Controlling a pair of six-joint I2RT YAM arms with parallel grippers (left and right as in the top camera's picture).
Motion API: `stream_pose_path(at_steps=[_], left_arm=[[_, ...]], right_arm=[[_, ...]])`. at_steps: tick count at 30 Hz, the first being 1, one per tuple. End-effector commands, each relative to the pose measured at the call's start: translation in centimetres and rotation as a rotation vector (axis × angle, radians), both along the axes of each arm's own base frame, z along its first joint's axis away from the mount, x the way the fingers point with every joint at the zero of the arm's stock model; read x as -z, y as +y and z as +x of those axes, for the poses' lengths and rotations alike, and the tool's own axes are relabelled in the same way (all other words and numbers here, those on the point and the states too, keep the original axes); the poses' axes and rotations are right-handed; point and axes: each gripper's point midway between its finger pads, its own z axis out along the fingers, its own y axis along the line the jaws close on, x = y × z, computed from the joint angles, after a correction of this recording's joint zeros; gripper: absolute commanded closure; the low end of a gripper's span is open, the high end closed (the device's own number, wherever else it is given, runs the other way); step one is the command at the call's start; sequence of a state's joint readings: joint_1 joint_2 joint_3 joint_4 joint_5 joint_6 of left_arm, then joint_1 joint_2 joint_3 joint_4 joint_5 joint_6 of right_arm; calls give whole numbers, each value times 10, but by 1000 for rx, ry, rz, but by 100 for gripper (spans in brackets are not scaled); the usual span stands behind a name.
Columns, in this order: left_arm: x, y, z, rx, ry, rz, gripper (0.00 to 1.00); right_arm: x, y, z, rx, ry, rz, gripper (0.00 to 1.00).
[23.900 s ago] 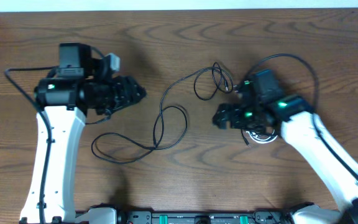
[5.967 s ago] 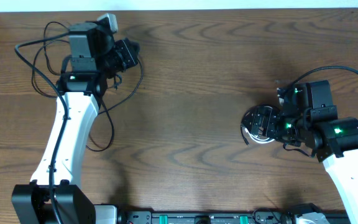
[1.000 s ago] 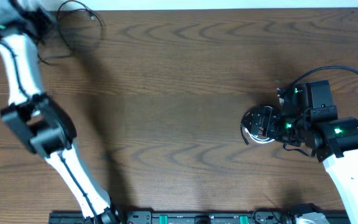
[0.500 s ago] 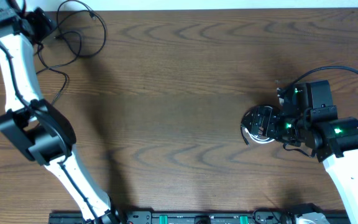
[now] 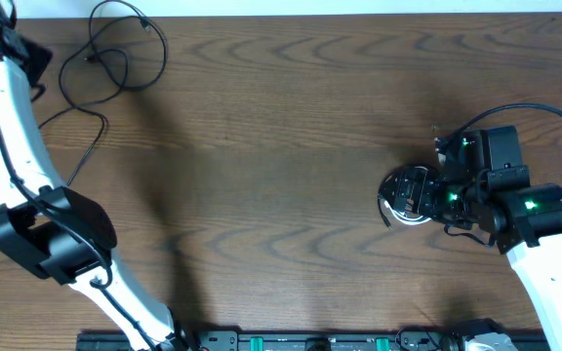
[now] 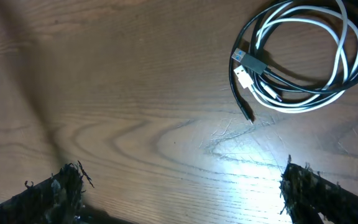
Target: Untangle cables
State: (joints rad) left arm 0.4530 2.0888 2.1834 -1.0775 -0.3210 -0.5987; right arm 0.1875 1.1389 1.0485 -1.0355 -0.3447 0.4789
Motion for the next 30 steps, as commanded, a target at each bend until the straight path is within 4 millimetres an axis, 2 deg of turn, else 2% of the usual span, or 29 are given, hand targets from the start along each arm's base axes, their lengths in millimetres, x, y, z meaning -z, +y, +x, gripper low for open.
stream_pose_path(at_steps=[1,6,8,11,13,15,22,25,30], left_arm=[[39,46,-48,-44,248,68,2],[79,76,-90,29,423,4,2],[98,80,-100,106,471,-54,2],[129,66,-93,284,383,-220,2],[141,44,-74,441,229,-348,3],[143,36,-68,518,189,-374,3],[138,42,-63,532,178,-333,3],[127,45,-60,533,160,-301,2],[92,52,-54,537,103,-208,2]], right_arm=[[-3,2,1,-6,-7,5,1],[-3,2,1,-6,-7,5,1],[-3,2,1,-6,-7,5,1],[-3,2,1,-6,-7,5,1],[-3,2,1,-6,-7,5,1],[-3,2,1,-6,-7,5,1],[-3,2,1,-6,-7,5,1],[-3,2,1,-6,-7,5,1],[-3,2,1,-6,-7,5,1]])
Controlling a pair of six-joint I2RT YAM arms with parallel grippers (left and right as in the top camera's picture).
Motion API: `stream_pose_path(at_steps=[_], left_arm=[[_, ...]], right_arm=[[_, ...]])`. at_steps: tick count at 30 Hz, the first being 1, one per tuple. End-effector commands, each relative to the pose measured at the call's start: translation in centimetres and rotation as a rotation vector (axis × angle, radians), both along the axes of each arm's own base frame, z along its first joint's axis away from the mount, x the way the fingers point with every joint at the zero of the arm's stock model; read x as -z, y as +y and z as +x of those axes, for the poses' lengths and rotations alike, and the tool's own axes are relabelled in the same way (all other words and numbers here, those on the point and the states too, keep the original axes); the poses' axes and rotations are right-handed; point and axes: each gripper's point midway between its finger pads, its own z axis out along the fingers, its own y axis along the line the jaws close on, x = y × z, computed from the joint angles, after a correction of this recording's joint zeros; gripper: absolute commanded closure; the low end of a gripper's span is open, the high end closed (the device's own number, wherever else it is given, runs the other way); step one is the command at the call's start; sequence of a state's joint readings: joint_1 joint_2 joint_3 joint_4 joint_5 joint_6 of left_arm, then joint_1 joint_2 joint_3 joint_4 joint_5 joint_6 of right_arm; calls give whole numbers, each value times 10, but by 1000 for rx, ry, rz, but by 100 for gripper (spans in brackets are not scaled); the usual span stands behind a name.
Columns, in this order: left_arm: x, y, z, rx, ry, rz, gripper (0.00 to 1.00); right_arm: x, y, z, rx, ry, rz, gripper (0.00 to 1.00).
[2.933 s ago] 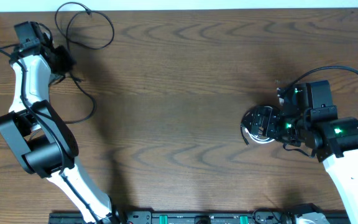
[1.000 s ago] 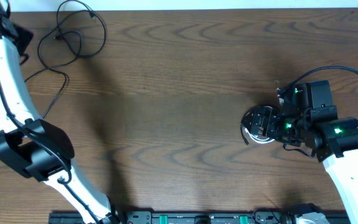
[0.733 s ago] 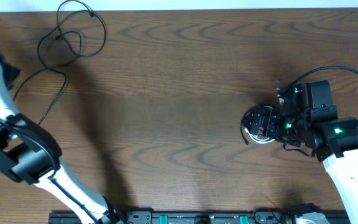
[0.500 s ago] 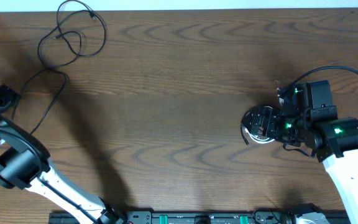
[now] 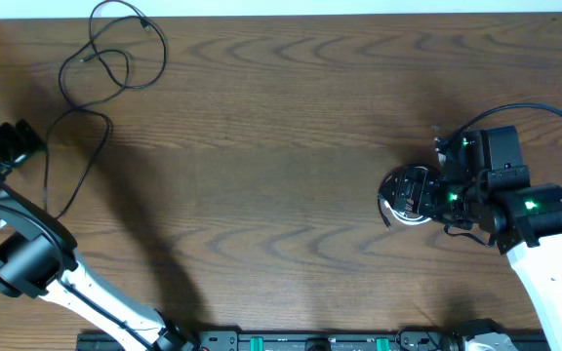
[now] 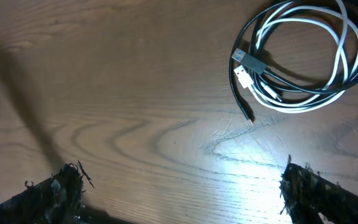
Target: Untangle cables
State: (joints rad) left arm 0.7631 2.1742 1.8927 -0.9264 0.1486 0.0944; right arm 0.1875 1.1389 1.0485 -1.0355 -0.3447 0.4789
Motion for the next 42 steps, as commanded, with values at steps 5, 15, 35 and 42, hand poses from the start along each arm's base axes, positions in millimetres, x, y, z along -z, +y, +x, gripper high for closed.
stream_pose_path(at_steps=[5,15,35,42], left_arm=[[-67,-2,4,29,-117,91,2],[12,-48,-43,119,90,-84,7],[22,-20,-65,26,213,58,40],[21,-24,-60,7,183,34,54]], right_arm=[[-3,2,1,-6,-7,5,1],[-3,2,1,-6,-7,5,1],[-3,2,1,-6,-7,5,1],[-3,2,1,-6,-7,5,1]])
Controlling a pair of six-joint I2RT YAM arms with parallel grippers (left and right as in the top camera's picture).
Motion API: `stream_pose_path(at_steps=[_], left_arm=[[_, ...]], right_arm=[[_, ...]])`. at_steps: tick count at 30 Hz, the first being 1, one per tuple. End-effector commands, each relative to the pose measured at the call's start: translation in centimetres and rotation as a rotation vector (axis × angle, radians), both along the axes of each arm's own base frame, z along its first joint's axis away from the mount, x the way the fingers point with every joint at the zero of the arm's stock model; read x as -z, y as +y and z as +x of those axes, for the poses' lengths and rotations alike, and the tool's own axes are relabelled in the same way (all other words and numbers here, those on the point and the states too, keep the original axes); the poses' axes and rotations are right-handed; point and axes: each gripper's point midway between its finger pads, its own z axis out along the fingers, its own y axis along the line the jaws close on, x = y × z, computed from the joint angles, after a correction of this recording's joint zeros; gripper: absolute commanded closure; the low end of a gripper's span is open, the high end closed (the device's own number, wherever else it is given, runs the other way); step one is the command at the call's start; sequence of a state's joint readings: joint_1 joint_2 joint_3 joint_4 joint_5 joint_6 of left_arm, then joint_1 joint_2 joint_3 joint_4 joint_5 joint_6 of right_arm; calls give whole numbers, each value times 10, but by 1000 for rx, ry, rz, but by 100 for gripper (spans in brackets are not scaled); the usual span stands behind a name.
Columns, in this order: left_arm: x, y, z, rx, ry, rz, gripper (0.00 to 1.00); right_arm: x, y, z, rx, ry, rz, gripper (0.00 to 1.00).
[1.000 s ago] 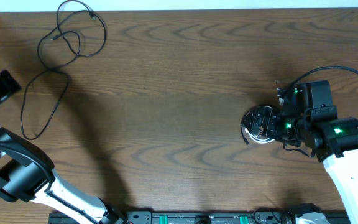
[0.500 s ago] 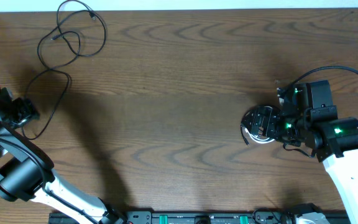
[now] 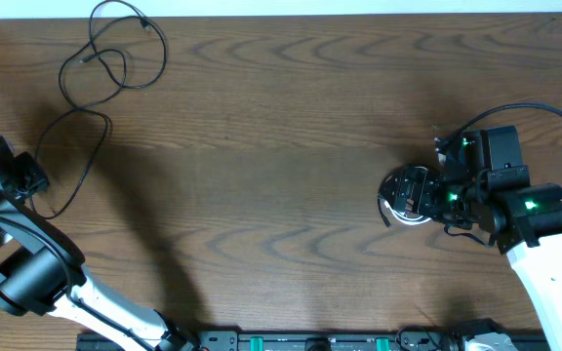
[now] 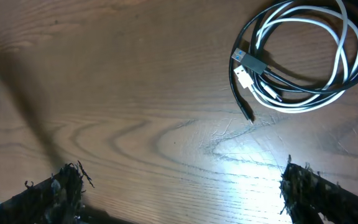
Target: Untangle cables
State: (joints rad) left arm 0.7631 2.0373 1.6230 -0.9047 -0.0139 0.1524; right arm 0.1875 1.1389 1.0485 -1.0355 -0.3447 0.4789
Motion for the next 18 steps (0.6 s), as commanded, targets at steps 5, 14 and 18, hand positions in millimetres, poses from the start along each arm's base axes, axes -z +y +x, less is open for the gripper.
stream_pose_path(at_steps=[5,14,18], left_arm=[[-6,-5,8,-8,-50,-26,66],[-8,-5,9,-8,-55,-21,81],[-15,3,17,-6,-94,16,93]], right_arm=[[-3,2,1,-6,-7,5,1],[-3,2,1,-6,-7,5,1],[-3,2,1,-6,-7,5,1]])
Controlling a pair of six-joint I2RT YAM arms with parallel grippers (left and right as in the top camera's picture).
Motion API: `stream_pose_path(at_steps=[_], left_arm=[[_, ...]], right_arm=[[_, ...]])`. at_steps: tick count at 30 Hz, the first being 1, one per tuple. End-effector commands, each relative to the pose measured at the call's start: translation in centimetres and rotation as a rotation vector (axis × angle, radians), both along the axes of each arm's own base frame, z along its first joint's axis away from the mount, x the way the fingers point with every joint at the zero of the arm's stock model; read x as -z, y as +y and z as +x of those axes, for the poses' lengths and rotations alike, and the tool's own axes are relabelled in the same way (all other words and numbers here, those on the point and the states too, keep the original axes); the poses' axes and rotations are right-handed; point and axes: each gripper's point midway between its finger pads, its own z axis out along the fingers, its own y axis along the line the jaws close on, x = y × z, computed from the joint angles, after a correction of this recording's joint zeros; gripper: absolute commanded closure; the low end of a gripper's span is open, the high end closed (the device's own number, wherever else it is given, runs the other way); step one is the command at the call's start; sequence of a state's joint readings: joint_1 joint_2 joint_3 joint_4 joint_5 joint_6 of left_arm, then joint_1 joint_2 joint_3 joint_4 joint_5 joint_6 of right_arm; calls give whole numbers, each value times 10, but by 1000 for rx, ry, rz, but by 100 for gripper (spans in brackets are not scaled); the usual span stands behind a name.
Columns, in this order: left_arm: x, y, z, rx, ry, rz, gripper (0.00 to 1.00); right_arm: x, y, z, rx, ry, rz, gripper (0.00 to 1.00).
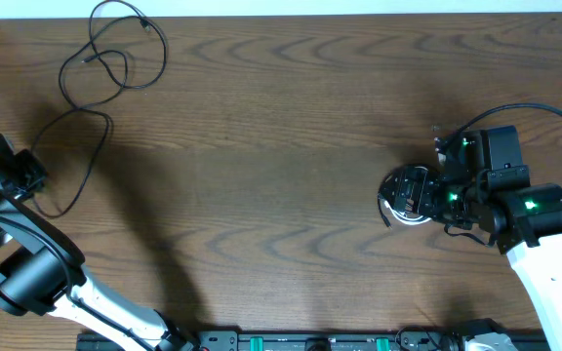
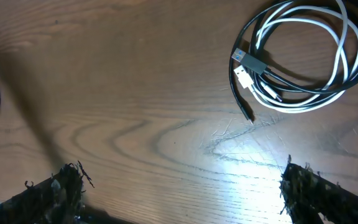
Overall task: Untangle cables
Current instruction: 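Move the left gripper back toward center, away from the black cable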
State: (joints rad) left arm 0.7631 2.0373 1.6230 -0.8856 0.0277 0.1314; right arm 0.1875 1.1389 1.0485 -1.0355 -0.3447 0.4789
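Note:
A thin black cable (image 1: 96, 58) lies in loose loops at the table's far left, and its long tail runs down to about (image 1: 59, 210). My left gripper (image 1: 25, 172) sits at the left edge beside that tail; its jaws are too small to read. On the right lies a coiled bundle of black and white cables (image 2: 303, 62), its USB plugs (image 2: 246, 65) on the coil's left side. In the overhead view my right gripper (image 1: 410, 190) hovers over the bundle (image 1: 390, 209). In the wrist view the right gripper (image 2: 185, 186) is open wide, with only bare wood between its fingertips (image 2: 67, 186).
The brown wooden table (image 1: 281, 127) fills the view. Its far edge runs along the top, and a black rail (image 1: 310, 341) runs along the near edge. The right arm's own black supply cable (image 1: 554, 117) arcs above its wrist.
The left arm first reached to the far top-left corner, past the thin cable. A second later its gripper was lower on the left edge, beside the cable's tail. It then sat lower still and has stayed there. The right gripper stayed open over the coiled bundle throughout.

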Motion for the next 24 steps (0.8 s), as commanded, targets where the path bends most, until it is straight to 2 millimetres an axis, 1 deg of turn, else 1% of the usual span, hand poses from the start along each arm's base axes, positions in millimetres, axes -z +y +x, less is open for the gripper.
stream_pose_path(at_steps=[1,2,3,4,5,7,8,9,10,11,12,13,14,15,16,17,18,20,21,24], left_arm=[[-19,7,12,7,-66,51,93],[-26,12,18,10,-95,79,92],[-47,20,37,24,-176,150,92],[-65,23,53,41,-237,194,92],[-89,23,73,69,-317,242,93],[-145,17,115,133,-493,344,93],[-182,10,138,157,-604,411,93],[-216,1,157,175,-705,465,93],[-260,-15,179,199,-838,522,93],[-304,-36,199,222,-975,568,93],[-363,-78,222,265,-1174,600,93],[-383,-102,232,296,-1243,606,86],[-392,-117,238,310,-1275,617,67],[-395,-126,243,291,-1285,636,27],[-389,-128,247,263,-1267,652,16],[-373,-127,253,239,-1220,656,9],[-349,-124,259,230,-1152,643,4],[-290,-119,268,246,-989,579,2],[-253,-114,268,254,-888,539,2],[-162,-103,257,263,-636,434,2]], right_arm=[[-3,2,1,-6,-7,5,1],[-3,2,1,-6,-7,5,1],[-3,2,1,-6,-7,5,1],[-3,2,1,-6,-7,5,1],[-3,2,1,-6,-7,5,1],[-3,2,1,-6,-7,5,1],[-3,2,1,-6,-7,5,1],[-3,2,1,-6,-7,5,1],[-3,2,1,-6,-7,5,1],[-3,2,1,-6,-7,5,1],[-3,2,1,-6,-7,5,1],[-3,2,1,-6,-7,5,1],[-3,2,1,-6,-7,5,1],[-3,2,1,-6,-7,5,1],[-3,2,1,-6,-7,5,1],[-3,2,1,-6,-7,5,1],[-3,2,1,-6,-7,5,1],[-3,2,1,-6,-7,5,1],[-3,2,1,-6,-7,5,1],[-3,2,1,-6,-7,5,1]])
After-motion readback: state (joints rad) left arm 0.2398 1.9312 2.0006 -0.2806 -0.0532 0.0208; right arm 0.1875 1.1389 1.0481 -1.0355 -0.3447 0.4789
